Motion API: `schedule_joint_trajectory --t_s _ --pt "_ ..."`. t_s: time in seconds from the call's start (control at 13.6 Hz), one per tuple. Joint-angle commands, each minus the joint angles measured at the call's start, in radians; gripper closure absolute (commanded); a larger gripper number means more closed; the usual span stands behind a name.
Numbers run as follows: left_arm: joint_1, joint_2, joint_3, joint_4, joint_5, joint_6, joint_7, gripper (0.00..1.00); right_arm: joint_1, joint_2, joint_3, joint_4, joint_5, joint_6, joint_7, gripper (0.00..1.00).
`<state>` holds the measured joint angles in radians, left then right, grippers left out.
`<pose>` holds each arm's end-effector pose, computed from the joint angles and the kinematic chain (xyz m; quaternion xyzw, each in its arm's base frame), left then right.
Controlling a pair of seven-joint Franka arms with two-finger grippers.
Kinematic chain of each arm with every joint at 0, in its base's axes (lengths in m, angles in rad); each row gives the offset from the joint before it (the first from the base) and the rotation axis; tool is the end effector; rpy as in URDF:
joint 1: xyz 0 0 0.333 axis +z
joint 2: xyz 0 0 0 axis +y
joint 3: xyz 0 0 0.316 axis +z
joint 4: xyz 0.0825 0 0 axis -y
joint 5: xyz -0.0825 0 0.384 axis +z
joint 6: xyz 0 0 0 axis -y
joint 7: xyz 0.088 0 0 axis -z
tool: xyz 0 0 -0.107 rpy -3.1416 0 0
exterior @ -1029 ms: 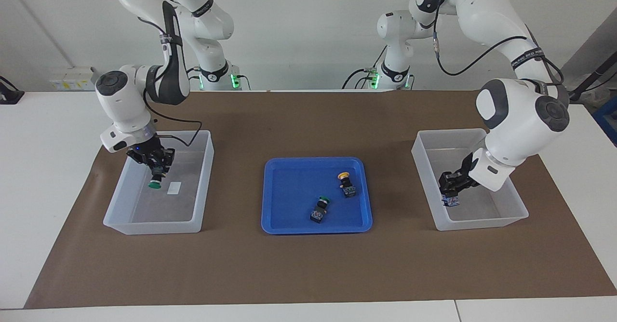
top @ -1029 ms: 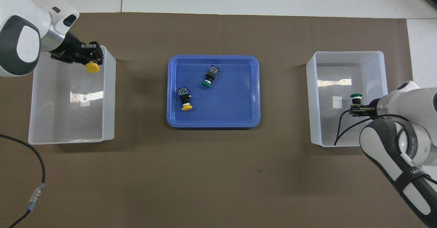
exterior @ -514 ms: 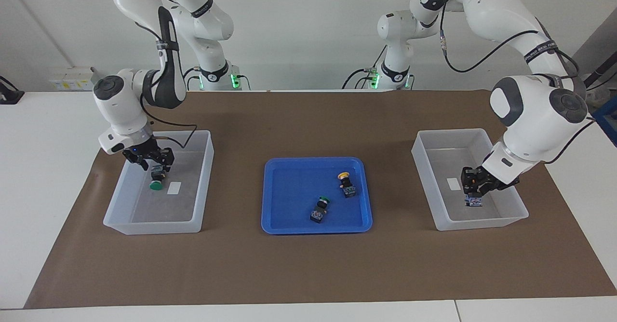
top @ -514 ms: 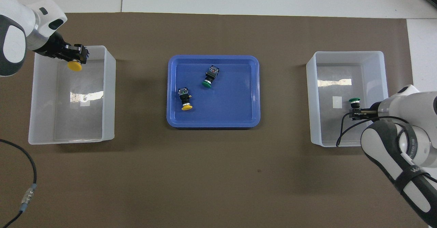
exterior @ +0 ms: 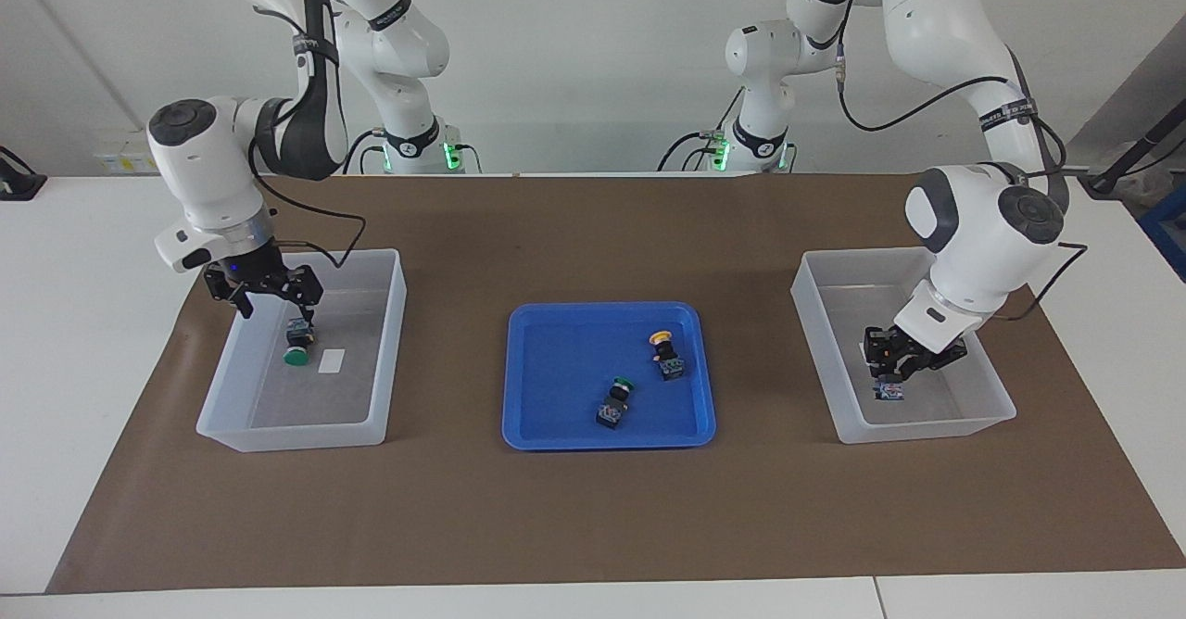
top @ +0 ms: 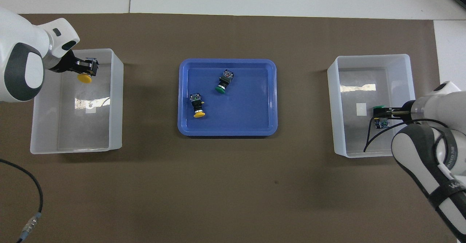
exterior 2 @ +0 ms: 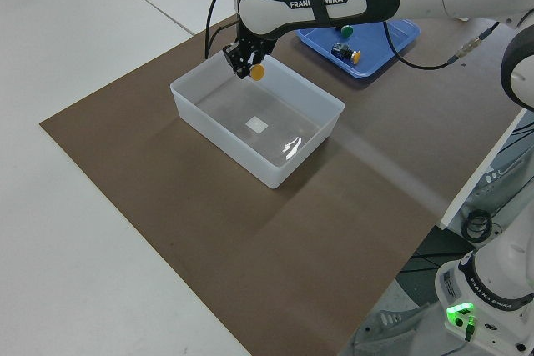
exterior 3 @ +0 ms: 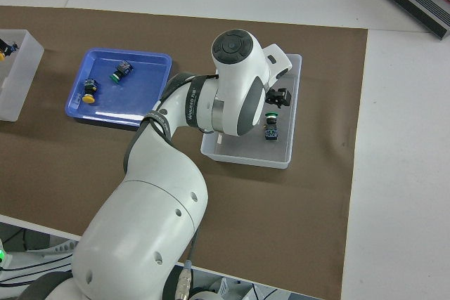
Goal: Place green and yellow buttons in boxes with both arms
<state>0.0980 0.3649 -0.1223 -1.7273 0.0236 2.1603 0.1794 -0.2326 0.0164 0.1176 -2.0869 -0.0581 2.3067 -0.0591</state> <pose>0.6588 -0.0078 0.3798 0.9940 -0.1030 0.0363 0.0088 0.5643 -0.0666 0.4368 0.9945 -0.0107 0.0992 0.0312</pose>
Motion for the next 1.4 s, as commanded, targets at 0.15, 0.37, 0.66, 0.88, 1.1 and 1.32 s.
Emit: schedule_joint_trajectory --t_s 0.15,0.37,0.66,0.88,1.1,1.32 --pt "0.023 -0.063 -0.01 -0.181 0.016 0.168 0.008 1.0 0.177 0.06 0.011 0.113 0.112 0.0 0.129 0.0" --pt "0.023 -0.061 -0.01 -0.221 0.016 0.225 0.003 1.0 0.287 0.146 0.01 0.203 0.11 0.068 0.31 0.0" --pt "0.023 -0.058 -0.008 -0.287 0.016 0.325 0.002 1.0 0.406 0.295 0.007 0.376 0.092 0.066 0.508 0.0" --pt "0.022 -0.055 -0.008 -0.273 0.016 0.314 0.002 0.06 0.473 0.401 0.008 0.485 -0.004 0.056 0.643 0.0" --pt "0.02 -0.044 -0.008 -0.16 0.021 0.203 0.003 0.0 0.524 0.493 0.007 0.577 -0.023 0.037 0.728 0.0" --pt "0.008 -0.041 -0.008 0.07 0.033 -0.085 0.002 0.0 0.588 0.626 0.005 0.743 -0.124 -0.041 0.844 0.0"
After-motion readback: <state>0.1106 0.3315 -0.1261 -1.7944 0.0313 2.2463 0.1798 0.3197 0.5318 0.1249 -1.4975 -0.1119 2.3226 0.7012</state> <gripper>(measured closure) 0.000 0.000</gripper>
